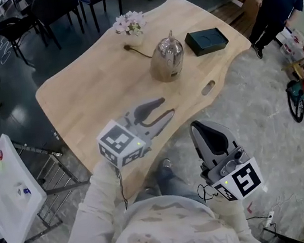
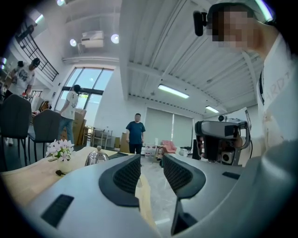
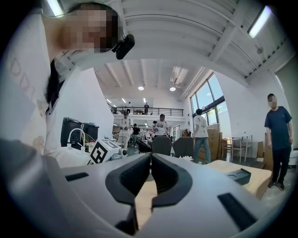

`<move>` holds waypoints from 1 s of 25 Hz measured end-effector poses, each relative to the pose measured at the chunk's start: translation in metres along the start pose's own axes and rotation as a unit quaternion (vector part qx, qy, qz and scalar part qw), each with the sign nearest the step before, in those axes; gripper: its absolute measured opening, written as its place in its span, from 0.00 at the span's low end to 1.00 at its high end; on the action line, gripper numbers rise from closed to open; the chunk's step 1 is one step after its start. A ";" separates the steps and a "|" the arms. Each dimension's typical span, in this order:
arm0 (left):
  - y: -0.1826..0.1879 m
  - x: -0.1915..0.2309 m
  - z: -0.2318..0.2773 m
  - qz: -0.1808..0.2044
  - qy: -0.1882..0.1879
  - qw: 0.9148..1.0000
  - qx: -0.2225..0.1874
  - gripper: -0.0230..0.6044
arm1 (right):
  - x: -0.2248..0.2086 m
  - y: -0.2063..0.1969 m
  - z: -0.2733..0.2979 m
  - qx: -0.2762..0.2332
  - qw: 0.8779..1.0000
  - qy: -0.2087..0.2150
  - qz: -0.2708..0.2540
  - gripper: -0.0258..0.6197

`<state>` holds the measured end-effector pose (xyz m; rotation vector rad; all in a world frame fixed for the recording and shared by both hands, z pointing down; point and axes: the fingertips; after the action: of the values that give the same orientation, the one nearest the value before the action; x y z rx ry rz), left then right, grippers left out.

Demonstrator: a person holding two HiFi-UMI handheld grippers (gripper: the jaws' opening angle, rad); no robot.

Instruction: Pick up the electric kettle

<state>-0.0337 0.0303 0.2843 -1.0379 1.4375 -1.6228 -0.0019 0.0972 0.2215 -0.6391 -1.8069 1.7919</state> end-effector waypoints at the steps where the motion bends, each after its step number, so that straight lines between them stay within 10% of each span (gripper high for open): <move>1: -0.002 0.007 0.006 -0.002 0.001 1.000 0.005 0.24 | -0.006 -0.001 0.003 0.002 1.000 0.001 0.001 0.07; 25: -0.088 0.138 0.102 -0.072 0.001 0.993 0.098 0.30 | -0.132 -0.046 0.043 0.044 0.998 0.015 0.034 0.07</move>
<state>0.0014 -0.1259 0.3914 -1.0450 1.1997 -1.8278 0.0711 -0.0219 0.2632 -0.6964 -1.6952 1.8849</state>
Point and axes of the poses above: the fingertips, and each gripper's own axes: z forward along the fingers, x to its left, y out of its top, and after that the axes turned 1 degree about -y, right-handed
